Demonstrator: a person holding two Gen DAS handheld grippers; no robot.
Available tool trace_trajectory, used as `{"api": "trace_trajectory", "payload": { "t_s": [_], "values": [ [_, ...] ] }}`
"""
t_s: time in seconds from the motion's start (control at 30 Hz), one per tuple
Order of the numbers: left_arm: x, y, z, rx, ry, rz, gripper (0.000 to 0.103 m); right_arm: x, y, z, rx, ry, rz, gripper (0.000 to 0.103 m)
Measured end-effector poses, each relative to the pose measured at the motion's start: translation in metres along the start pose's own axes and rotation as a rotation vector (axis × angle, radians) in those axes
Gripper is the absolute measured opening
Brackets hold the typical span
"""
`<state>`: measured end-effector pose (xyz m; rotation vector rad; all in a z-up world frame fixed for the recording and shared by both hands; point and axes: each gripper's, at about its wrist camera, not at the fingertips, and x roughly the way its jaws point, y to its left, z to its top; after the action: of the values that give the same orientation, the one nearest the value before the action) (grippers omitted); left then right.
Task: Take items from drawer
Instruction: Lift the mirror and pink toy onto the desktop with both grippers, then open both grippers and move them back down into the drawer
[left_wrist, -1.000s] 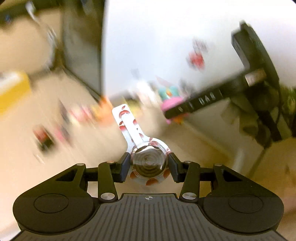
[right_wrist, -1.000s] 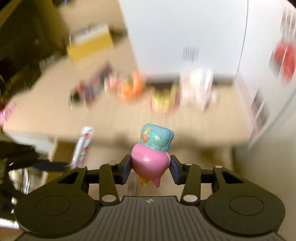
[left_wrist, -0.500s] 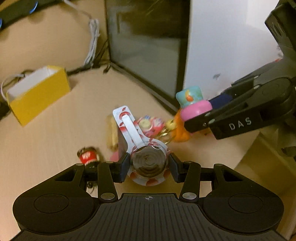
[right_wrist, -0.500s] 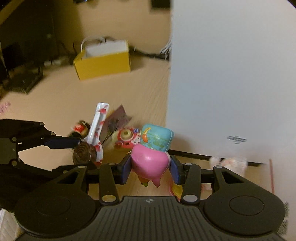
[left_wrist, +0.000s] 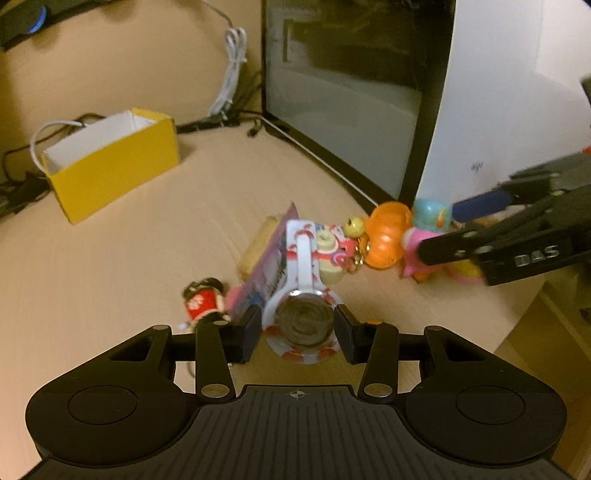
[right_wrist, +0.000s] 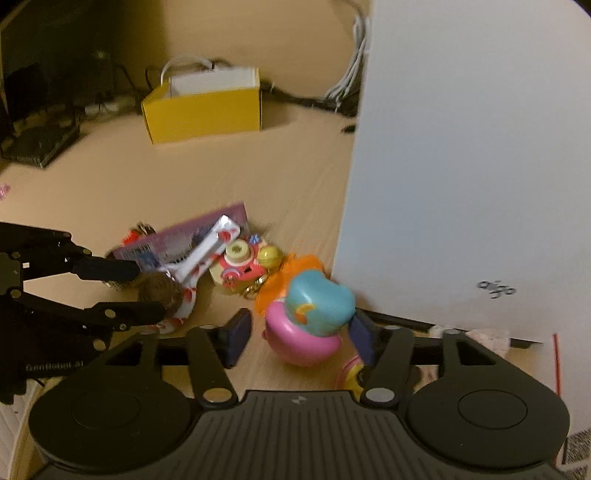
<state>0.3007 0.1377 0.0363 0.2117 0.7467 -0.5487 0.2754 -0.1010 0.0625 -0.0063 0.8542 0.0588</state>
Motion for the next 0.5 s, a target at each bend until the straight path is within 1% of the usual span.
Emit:
{"api": "trace_trajectory", "payload": {
  "t_s": [0.1, 0.2, 0.3, 0.47, 0.5],
  "values": [
    [-0.014, 0.005, 0.002, -0.023, -0.018, 0.021, 0.048, -0.020, -0.009, -0.004, 0.038, -0.041, 0.016, 0.066],
    [-0.021, 0.009, 0.004, -0.050, -0.002, 0.034, 0.047, -0.036, -0.017, -0.009, 0.080, -0.070, 0.006, 0.071],
    [-0.031, 0.006, 0.002, -0.050, -0.003, 0.023, 0.047, -0.049, -0.020, -0.018, 0.096, -0.087, -0.016, 0.078],
    [-0.048, -0.006, -0.005, -0.030, -0.011, -0.009, 0.047, -0.065, -0.020, -0.042, 0.114, -0.137, -0.050, 0.096],
    [-0.052, -0.008, -0.007, -0.026, -0.017, -0.019, 0.047, -0.068, -0.020, -0.047, 0.124, -0.143, -0.057, 0.097]
  ]
}}
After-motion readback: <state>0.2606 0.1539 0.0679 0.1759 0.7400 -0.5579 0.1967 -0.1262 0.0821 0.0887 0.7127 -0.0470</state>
